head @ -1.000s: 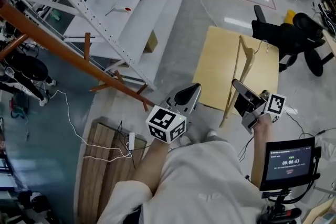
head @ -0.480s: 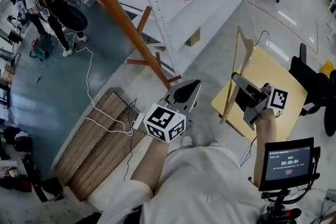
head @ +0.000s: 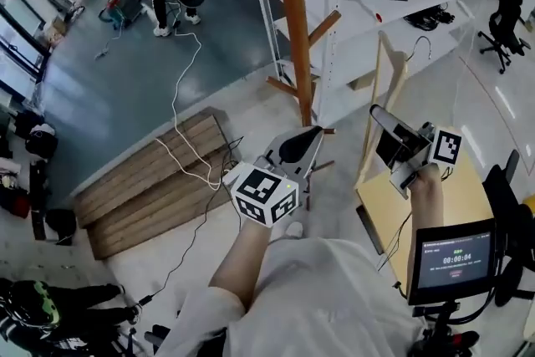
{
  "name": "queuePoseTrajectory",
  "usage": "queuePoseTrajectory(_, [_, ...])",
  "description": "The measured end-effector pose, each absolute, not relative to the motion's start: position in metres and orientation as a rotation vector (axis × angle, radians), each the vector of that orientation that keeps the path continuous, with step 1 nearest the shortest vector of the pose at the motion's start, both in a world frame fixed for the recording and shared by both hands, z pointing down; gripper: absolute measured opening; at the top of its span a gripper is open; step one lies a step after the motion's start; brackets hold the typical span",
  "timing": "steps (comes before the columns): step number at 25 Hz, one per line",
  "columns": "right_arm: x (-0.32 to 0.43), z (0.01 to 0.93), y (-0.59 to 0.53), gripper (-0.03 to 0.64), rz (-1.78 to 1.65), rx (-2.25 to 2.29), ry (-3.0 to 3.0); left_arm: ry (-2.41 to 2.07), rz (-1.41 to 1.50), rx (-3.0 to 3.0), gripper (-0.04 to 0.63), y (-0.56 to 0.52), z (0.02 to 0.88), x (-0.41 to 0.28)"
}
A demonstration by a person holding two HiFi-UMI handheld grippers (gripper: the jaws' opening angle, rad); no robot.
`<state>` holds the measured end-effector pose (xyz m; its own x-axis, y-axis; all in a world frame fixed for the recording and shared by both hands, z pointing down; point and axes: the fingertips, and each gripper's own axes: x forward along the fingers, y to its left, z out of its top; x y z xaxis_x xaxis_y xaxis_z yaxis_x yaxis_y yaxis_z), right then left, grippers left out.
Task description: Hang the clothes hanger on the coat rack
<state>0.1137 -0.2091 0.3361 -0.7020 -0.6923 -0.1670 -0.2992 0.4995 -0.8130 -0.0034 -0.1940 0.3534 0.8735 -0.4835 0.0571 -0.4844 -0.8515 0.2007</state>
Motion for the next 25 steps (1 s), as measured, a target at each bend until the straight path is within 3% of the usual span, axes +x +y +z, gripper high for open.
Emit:
queuePoseTrajectory(14, [0.044, 0.318, -0.286, 0.087, -1.176, -0.577, 2.444, -1.111, -0.057, 2.710, 0.006, -0.214, 0.351, -0.081])
queuePoseTrajectory(25, [0.020, 0.333, -0.296, 0.087, -1.262, -0.517, 2.474, -1.180, -0.074, 2.664, 0.006, -0.210, 0.358, -0.099])
